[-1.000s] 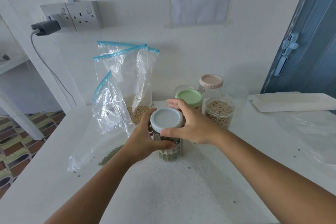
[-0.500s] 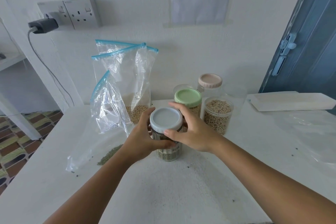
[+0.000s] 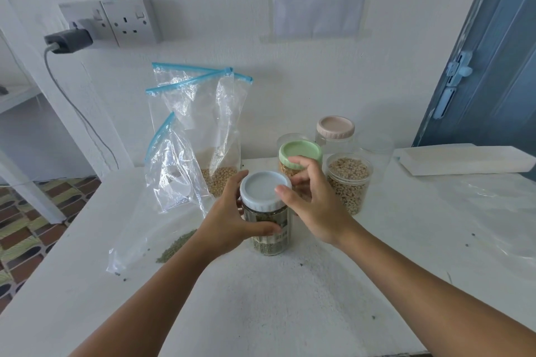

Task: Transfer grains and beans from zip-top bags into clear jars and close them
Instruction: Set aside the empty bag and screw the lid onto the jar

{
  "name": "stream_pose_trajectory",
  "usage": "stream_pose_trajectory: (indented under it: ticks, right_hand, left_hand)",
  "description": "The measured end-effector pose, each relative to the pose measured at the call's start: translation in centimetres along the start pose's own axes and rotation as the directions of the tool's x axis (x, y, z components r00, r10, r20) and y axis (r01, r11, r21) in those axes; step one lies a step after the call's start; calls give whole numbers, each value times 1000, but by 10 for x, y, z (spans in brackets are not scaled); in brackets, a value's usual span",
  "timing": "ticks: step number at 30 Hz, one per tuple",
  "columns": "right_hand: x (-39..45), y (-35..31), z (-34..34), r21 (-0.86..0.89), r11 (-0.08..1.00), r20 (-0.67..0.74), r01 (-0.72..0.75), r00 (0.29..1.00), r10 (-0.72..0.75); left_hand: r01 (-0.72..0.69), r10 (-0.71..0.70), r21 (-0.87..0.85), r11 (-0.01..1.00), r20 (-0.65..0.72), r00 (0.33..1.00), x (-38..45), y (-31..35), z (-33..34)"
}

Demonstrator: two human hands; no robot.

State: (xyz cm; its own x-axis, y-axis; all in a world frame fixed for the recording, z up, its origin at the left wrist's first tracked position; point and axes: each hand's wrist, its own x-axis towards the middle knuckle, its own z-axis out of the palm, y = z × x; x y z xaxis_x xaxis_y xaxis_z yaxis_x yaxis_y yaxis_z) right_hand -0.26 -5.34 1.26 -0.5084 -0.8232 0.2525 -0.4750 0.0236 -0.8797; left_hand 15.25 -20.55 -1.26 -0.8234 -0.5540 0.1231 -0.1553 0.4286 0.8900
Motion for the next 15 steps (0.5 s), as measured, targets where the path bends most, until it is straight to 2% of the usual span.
stream_pose_trajectory:
  ticks: [2, 6, 11, 15]
  right_hand:
    - [1, -2, -3, -38, 999, 5, 20, 1000, -20]
    - [3, -11, -3, -58, 997, 204, 46, 978, -33]
    - [1, -10, -3, -131, 989, 76, 75, 995, -65]
    - [5, -14, -9, -86, 994, 211, 64, 977, -44]
  left_hand:
    - [3, -3, 6, 1000, 2, 1000, 1, 0, 0]
    - [7, -7, 6, 1000, 1, 1000, 1, 0, -1]
    - [-6, 6, -4, 1000, -6, 1000, -1, 2, 1]
    - [-12, 12, 10, 1000, 25, 1000, 0, 6, -3]
